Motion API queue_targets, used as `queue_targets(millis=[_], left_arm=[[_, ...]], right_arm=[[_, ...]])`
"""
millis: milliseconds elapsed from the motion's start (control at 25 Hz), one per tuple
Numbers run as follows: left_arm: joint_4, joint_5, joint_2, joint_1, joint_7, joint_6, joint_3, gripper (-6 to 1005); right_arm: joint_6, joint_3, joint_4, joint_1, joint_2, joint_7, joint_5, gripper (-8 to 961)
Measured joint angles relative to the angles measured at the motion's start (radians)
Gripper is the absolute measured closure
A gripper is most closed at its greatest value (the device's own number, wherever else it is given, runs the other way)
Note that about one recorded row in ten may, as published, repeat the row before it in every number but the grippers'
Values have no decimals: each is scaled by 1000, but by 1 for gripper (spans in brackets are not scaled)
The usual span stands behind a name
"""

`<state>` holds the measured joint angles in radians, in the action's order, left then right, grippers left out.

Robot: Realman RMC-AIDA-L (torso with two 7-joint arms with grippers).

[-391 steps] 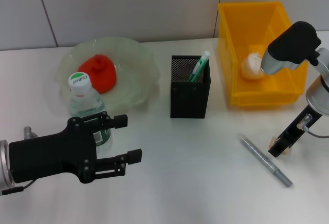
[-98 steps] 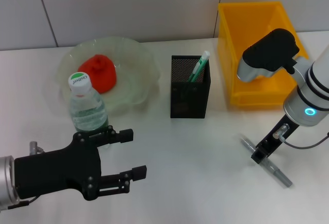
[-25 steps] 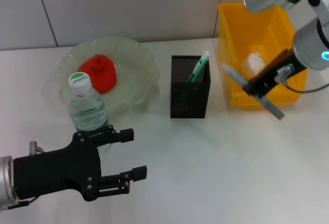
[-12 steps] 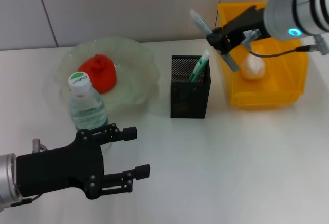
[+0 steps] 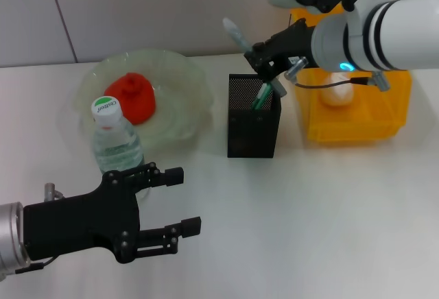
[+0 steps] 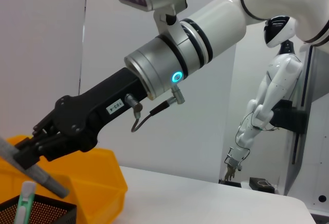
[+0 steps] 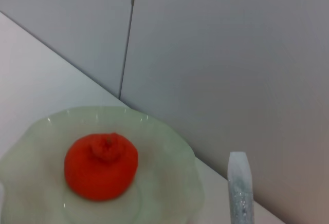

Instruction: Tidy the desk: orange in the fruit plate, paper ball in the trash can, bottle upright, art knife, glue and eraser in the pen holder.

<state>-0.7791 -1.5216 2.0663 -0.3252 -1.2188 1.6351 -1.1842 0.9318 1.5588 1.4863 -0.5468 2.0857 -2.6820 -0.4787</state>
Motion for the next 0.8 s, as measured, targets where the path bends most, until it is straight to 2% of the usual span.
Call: queue_targets(millis=[480,800], left_arm=[[0,0,-1,-2,-1,-4,2,209],[0,0,-1,1,3,-5,5,209]], right_arm=[[-37,-21,-28,-35,1,-6,-2,836],[-110,-60,-98,-41,1,-6,-4,837]])
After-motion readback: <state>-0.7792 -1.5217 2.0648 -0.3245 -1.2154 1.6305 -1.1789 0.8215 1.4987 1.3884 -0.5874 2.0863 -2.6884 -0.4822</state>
